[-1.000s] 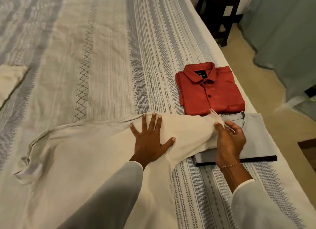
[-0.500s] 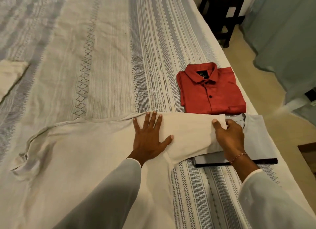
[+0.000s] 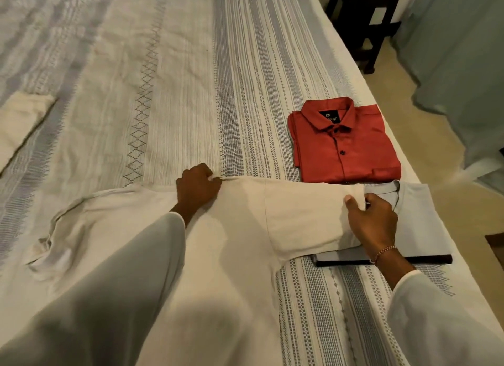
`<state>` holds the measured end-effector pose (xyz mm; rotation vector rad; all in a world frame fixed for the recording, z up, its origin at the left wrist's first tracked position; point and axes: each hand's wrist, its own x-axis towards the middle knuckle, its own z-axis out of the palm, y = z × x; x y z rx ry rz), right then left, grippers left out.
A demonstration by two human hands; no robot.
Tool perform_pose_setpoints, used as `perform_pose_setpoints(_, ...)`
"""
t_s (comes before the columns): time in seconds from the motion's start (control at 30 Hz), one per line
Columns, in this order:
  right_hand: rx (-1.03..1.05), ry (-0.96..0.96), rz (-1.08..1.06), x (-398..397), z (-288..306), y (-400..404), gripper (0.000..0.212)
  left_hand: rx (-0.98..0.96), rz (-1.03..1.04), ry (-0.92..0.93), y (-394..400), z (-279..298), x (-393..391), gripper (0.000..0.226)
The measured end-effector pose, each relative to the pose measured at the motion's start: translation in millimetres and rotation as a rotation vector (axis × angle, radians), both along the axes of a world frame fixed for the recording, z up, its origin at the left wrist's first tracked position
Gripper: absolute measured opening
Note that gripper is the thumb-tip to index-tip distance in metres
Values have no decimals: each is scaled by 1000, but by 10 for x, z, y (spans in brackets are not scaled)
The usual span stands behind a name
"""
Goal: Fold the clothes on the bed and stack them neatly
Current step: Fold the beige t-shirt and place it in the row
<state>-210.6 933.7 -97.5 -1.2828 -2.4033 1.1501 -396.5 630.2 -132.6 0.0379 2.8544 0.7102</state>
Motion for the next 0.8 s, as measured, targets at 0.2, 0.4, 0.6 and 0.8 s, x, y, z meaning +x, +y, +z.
perform_pose_setpoints(0.2,31,-6,0,-12,-23,-19,26,90,111,-43,7,34,-141,39)
perform_pose_setpoints(0.4,20,36,2,-3,-10,-115,37,-322,-438,610,125,-195,322,16)
perform_pose_setpoints(0.6,-7,176,166,-79,340,-480,43,-218,-453,335,161,-370,578,48)
perform_pose_setpoints(0.8,-141,262,353,-433,695,-1432,44,731,-16,-254,70,379,859,68)
